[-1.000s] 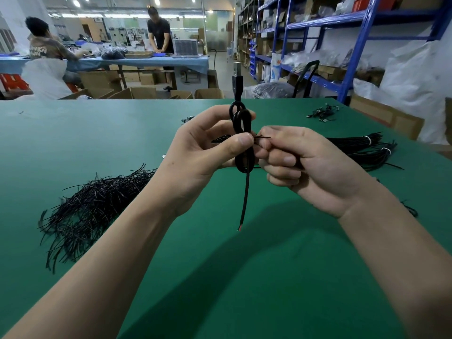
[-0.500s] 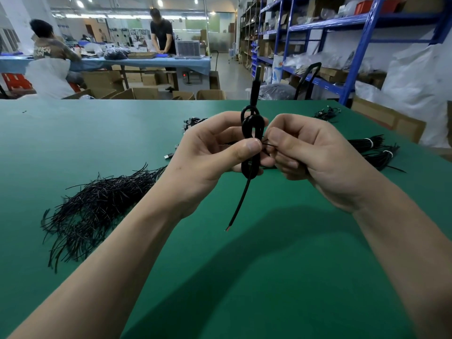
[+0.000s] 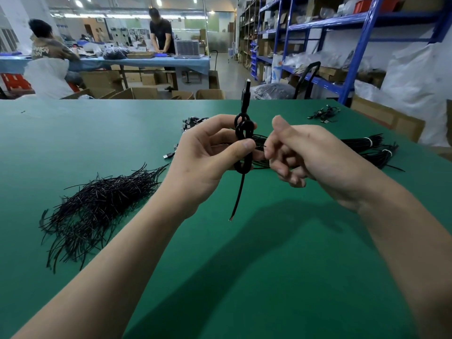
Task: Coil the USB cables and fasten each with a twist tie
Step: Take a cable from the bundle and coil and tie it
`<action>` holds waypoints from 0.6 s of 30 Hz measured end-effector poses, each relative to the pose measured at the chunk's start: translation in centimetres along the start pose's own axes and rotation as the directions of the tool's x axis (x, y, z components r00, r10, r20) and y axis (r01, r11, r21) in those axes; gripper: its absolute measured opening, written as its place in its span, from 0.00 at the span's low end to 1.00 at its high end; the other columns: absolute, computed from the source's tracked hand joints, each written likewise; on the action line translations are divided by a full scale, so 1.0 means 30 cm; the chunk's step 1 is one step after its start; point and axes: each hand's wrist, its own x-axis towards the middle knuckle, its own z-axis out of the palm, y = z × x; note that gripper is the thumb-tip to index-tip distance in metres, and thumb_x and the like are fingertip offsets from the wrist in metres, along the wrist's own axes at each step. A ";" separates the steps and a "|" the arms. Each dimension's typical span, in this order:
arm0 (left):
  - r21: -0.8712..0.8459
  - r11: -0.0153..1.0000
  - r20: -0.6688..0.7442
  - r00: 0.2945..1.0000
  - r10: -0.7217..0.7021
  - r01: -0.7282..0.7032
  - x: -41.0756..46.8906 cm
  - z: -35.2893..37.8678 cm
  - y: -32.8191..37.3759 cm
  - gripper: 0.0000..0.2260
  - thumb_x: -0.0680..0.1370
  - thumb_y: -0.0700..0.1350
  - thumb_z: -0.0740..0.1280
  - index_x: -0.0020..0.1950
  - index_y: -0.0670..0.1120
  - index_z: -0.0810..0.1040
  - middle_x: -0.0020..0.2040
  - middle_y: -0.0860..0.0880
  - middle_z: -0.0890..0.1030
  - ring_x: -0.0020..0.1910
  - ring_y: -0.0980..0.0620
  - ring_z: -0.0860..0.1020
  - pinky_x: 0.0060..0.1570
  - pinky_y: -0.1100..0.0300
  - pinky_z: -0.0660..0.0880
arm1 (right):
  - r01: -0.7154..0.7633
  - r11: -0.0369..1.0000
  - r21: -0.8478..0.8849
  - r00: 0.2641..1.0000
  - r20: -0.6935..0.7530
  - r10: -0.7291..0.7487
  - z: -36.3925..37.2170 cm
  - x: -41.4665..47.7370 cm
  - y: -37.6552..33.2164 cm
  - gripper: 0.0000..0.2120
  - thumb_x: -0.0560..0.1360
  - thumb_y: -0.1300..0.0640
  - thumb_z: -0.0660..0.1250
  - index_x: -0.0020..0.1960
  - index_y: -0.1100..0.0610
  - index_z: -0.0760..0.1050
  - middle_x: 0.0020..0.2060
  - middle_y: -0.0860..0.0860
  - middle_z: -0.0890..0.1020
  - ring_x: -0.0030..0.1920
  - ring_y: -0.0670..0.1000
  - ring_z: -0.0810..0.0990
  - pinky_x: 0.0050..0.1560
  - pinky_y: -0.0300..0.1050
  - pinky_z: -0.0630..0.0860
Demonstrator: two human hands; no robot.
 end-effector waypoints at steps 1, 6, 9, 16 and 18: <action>0.036 0.999 -0.022 1.000 0.007 -0.006 0.000 0.003 -0.005 0.08 0.78 0.36 0.70 0.55 0.43 0.79 0.43 0.49 0.86 0.42 0.50 0.86 0.47 0.48 0.82 | -0.021 0.999 -0.033 1.000 0.013 0.021 0.002 -0.002 -0.003 0.24 0.82 0.37 0.55 0.40 0.54 0.76 0.28 0.50 0.75 0.27 0.48 0.70 0.25 0.38 0.65; 0.191 0.980 -0.087 0.993 0.076 -0.058 -0.006 0.021 -0.027 0.08 0.77 0.37 0.73 0.54 0.45 0.83 0.45 0.47 0.86 0.45 0.47 0.85 0.48 0.44 0.81 | -0.071 0.992 -0.105 0.997 -0.002 0.072 0.033 -0.001 0.004 0.23 0.83 0.41 0.56 0.40 0.56 0.75 0.27 0.50 0.75 0.27 0.48 0.69 0.25 0.40 0.64; 0.214 0.974 -0.097 0.990 0.102 -0.079 -0.009 0.025 -0.034 0.08 0.76 0.39 0.73 0.53 0.48 0.83 0.45 0.46 0.86 0.47 0.42 0.84 0.49 0.38 0.79 | -0.064 0.996 -0.061 0.998 -0.016 0.064 0.049 0.002 0.009 0.21 0.84 0.44 0.56 0.40 0.56 0.74 0.26 0.49 0.72 0.26 0.47 0.67 0.24 0.36 0.62; 0.170 0.980 -0.035 0.993 0.114 -0.107 -0.007 0.011 -0.025 0.11 0.76 0.34 0.72 0.55 0.45 0.83 0.49 0.47 0.87 0.48 0.50 0.85 0.54 0.53 0.81 | -0.108 0.986 0.123 0.990 -0.081 0.119 0.100 0.011 0.016 0.20 0.85 0.48 0.56 0.36 0.54 0.68 0.22 0.46 0.65 0.22 0.45 0.59 0.24 0.38 0.55; 0.204 0.973 -0.027 0.992 0.121 -0.113 -0.009 0.013 -0.024 0.11 0.75 0.34 0.73 0.56 0.45 0.83 0.48 0.47 0.87 0.48 0.51 0.85 0.53 0.55 0.81 | -0.117 0.986 0.116 0.984 -0.120 0.131 0.108 0.011 0.017 0.21 0.84 0.46 0.56 0.35 0.53 0.66 0.22 0.45 0.64 0.22 0.45 0.58 0.24 0.38 0.54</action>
